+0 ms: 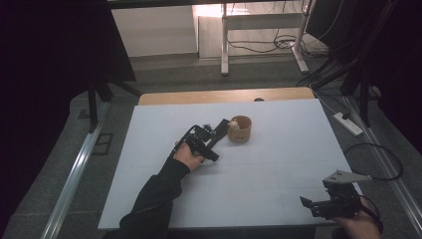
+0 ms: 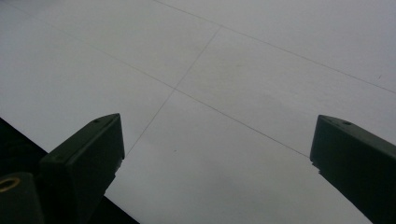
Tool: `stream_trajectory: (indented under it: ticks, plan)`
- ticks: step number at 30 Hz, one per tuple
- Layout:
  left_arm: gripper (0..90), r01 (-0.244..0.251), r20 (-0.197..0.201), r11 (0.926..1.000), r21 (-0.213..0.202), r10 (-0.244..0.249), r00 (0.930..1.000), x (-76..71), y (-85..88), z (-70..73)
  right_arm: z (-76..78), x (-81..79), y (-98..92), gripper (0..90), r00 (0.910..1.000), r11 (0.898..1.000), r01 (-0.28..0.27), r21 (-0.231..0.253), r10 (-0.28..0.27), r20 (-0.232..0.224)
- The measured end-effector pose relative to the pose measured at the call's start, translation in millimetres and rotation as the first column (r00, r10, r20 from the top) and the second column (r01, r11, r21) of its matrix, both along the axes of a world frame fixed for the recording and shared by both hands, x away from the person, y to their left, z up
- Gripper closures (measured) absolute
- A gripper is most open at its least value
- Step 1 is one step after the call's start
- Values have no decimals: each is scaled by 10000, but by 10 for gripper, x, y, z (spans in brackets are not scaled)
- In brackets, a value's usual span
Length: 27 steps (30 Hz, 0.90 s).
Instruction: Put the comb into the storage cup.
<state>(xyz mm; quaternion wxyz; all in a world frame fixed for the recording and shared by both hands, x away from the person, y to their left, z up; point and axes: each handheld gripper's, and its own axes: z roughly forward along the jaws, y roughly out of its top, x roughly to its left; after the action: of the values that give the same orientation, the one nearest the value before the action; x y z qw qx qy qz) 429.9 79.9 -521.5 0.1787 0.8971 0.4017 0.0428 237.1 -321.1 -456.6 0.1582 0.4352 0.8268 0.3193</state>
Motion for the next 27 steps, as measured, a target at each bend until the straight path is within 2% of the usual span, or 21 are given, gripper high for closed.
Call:
stream_trajectory:
  ticks: [4, 13, 15, 18, 27]
  plan:
    - [0, -12, 39, 9997, 233, 11, 10000, -6, -30, -3, 0, 0, 0, 36, 10000, 10000, -10, -27, 10, -11]
    - [0, -74, -7, 9996, 286, 74, 10000, -6, -38, 4, -1, 0, 2, 36, 10000, 10000, -17, -47, 17, -17]
    - [26, -114, -11, 9996, 271, 115, 9999, -7, -30, 19, -2, 0, 5, 36, 10000, 10000, -14, -44, 14, -18]
    - [121, -173, -2, 9996, 243, 173, 9999, -7, -1, 59, -2, 1, 6, 36, 10000, 10000, -17, -58, 16, -27]
    - [505, -575, 184, 9983, 64, 573, 9982, -9, 70, 120, -5, 3, 9, 37, 10000, 9999, -32, -95, 32, -54]
